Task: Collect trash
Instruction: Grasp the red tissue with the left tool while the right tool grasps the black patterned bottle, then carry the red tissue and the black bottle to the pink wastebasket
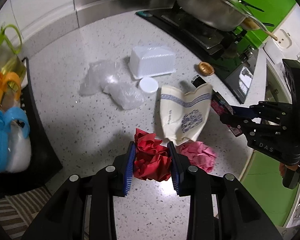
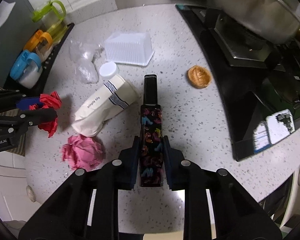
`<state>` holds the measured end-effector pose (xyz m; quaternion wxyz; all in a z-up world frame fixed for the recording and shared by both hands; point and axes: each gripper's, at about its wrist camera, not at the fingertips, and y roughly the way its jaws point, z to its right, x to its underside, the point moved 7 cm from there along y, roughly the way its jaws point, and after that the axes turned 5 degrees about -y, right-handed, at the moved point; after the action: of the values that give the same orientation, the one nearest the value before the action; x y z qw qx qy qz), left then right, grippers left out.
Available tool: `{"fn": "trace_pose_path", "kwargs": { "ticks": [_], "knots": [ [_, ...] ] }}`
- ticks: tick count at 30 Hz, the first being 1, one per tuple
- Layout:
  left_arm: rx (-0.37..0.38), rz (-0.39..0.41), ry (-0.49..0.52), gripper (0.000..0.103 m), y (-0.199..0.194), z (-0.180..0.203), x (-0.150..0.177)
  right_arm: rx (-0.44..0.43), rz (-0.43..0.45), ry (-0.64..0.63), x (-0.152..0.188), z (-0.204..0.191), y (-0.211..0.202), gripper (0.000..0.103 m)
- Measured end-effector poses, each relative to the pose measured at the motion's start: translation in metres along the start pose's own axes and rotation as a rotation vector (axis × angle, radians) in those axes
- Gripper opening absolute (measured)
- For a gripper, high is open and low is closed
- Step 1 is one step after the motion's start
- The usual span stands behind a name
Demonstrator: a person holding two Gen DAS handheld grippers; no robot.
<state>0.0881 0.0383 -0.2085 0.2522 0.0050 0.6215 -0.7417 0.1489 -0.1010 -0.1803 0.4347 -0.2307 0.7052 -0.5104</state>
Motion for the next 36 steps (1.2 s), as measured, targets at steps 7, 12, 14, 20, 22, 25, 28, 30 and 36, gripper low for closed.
{"fn": "trace_pose_path", "kwargs": {
  "ticks": [7,12,14,20,22,25,28,30,36],
  "knots": [
    [0.029,0.066,0.115,0.032,-0.043,0.025,-0.012,0.047,0.105,0.088,0.011,0.002,-0.07,0.022],
    [0.073,0.096,0.237,0.032,-0.068,0.054,-0.015,0.114,0.177,0.201,0.039,0.005,-0.121,0.022],
    [0.098,0.103,0.305,0.032,-0.076,0.072,-0.015,0.147,0.205,0.261,0.058,0.009,-0.143,0.022],
    [0.182,0.127,0.441,0.032,-0.093,0.128,-0.004,0.251,0.265,0.421,0.127,0.023,-0.199,0.022],
    [0.219,0.13,0.488,0.032,-0.095,0.154,0.006,0.289,0.275,0.471,0.154,0.03,-0.214,0.022],
    [0.257,0.118,0.543,0.032,-0.092,0.188,0.021,0.333,0.28,0.535,0.194,0.039,-0.23,0.022],
    [0.297,0.1,0.606,0.032,-0.086,0.231,0.048,0.367,0.276,0.597,0.24,0.05,-0.241,0.022],
    [0.311,0.09,0.634,0.032,-0.082,0.254,0.064,0.378,0.271,0.634,0.274,0.057,-0.245,0.022],
    [0.335,0.051,0.689,0.032,-0.071,0.317,0.115,0.393,0.248,0.698,0.351,0.073,-0.251,0.022]
  ]
}}
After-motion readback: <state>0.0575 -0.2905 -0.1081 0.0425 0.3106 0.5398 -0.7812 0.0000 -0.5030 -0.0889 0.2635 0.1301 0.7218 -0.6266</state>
